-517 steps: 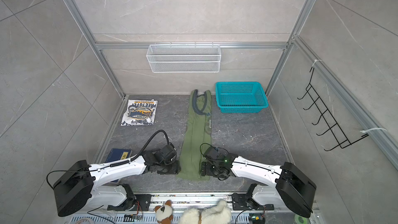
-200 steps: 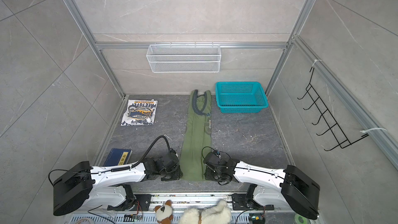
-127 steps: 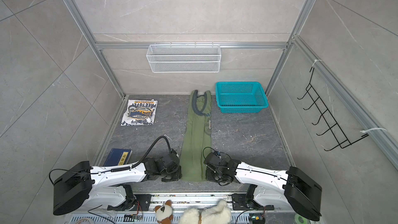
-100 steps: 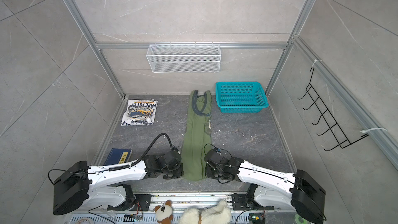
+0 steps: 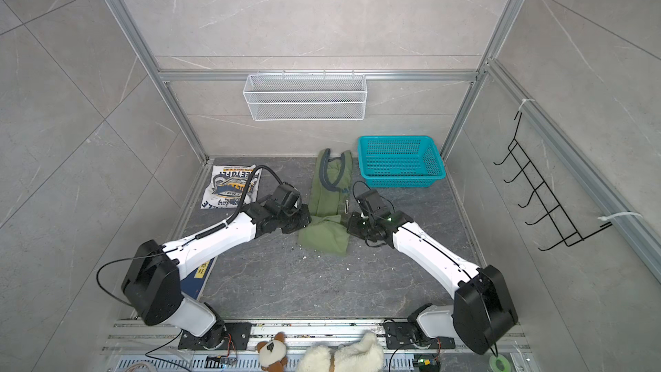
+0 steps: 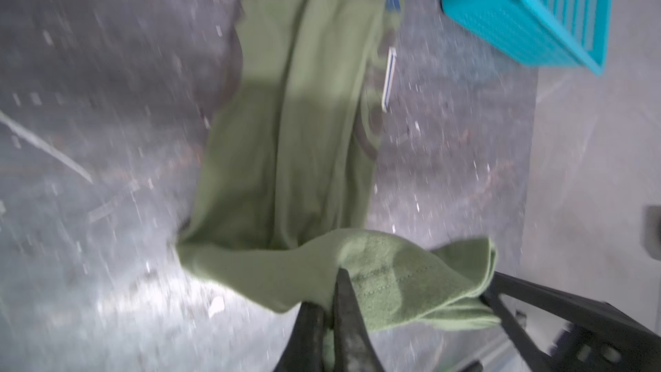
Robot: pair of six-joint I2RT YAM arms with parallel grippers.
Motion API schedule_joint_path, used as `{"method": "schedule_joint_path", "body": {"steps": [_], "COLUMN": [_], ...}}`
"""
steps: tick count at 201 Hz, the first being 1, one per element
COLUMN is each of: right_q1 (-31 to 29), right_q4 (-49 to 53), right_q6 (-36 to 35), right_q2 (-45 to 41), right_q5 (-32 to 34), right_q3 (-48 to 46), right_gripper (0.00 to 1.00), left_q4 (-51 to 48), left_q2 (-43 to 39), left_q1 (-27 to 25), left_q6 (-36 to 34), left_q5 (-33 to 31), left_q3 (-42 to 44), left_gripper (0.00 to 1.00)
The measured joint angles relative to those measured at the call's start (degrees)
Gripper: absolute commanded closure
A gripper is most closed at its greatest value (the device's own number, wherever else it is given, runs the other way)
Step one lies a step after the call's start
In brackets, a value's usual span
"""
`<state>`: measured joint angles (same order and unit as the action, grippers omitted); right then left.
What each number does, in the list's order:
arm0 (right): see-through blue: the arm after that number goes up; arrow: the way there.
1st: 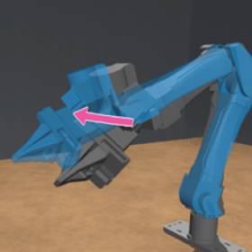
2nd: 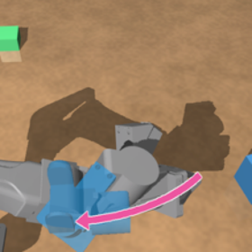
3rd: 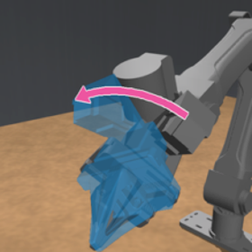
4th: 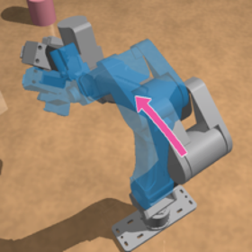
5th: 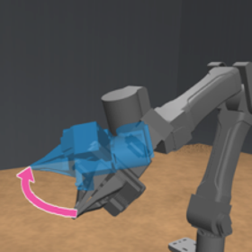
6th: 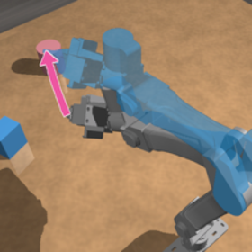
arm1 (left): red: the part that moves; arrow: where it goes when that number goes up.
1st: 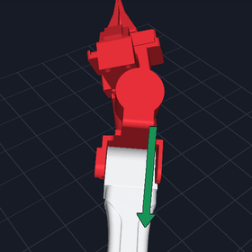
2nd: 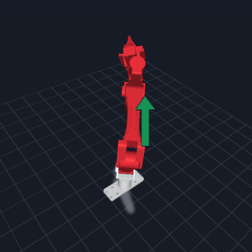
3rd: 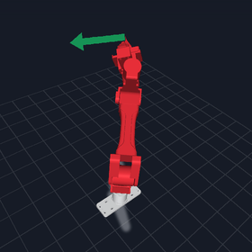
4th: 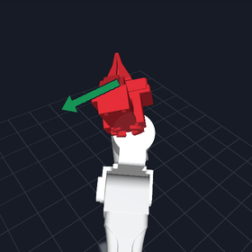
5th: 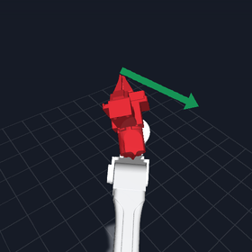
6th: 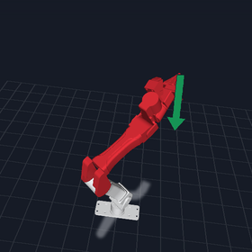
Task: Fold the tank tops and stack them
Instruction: 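Lift the hem end with both grippers and fold it toward the strap end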
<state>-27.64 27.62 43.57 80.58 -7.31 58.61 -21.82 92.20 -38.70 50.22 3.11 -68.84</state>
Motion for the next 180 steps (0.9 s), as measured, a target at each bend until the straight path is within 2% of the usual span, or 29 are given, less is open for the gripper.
{"method": "schedule_joint_path", "body": {"steps": [62, 101, 122, 180], "right_q1": [4.33, 5.29, 5.33, 5.33], "right_q4": [-3.58, -4.55, -5.88, -10.32], "right_q6": [-6.62, -8.68, -9.9, -11.76], "right_q2": [16.31, 21.0, 22.45, 27.56], "right_q5": [-0.26, -0.22, -0.26, -2.64], "right_q3": [15.13, 17.0, 16.74, 14.95], "right_gripper": [0.88, 0.56, 0.47, 0.51], "left_q4": [0.37, 0.79, 0.87, 0.37], "left_q2": [16.68, 23.58, 26.03, 28.74], "left_q1": [6.69, 8.7, 9.46, 10.14], "left_q6": [-4.68, -5.53, -5.62, -6.12], "left_q5": [5.01, 7.96, 8.92, 9.49], "left_q3": [-15.85, -20.85, -21.27, -22.73], "left_gripper": [0.91, 0.9, 0.89, 0.88]}}
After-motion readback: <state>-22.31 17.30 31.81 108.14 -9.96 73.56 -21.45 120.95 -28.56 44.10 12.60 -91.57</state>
